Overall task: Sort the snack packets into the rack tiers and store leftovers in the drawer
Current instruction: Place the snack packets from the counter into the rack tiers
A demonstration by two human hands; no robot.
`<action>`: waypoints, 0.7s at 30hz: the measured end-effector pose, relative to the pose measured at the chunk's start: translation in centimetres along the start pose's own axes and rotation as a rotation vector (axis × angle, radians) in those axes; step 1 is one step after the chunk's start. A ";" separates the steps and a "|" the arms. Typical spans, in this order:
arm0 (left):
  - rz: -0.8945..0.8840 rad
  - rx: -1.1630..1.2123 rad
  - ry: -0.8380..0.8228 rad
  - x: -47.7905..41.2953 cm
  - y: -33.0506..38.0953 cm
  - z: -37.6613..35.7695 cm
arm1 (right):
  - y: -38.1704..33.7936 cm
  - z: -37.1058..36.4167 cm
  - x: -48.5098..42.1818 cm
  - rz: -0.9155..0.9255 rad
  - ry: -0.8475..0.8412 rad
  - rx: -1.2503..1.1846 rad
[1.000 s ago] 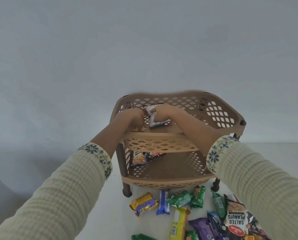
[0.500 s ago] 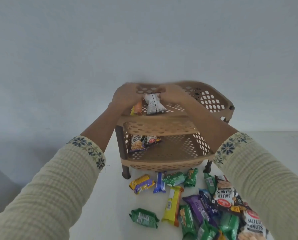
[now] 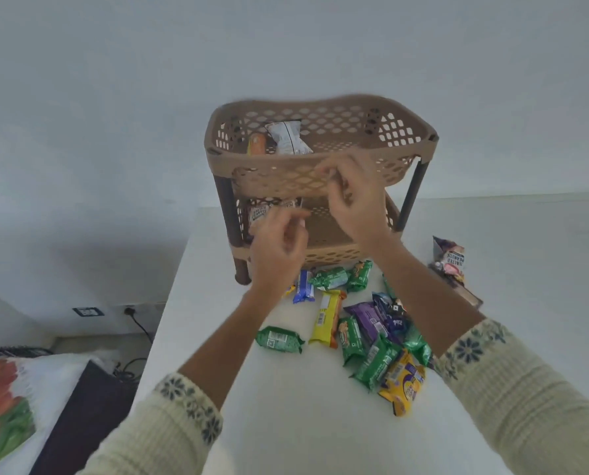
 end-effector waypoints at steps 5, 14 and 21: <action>0.369 -0.265 -0.352 8.3 -4.6 -3.2 | 0.8 -0.1 7.9 -0.175 -0.160 -0.004; 0.361 -0.463 -0.790 11.0 -6.4 -6.6 | 7.3 -3.3 18.0 -0.905 -0.858 0.256; 0.325 -0.614 -1.018 10.1 -6.8 -9.6 | 7.7 -4.4 18.8 -1.020 -0.852 0.383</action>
Point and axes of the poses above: each hand's wrist, its own x-axis away from the middle knuckle, its own z-axis out of the back of the hand, y = z × x, the point moved 3 cm from there along -x, towards the middle knuckle, and after that the axes turned 10 degrees about -x, right-handed, at the moved point
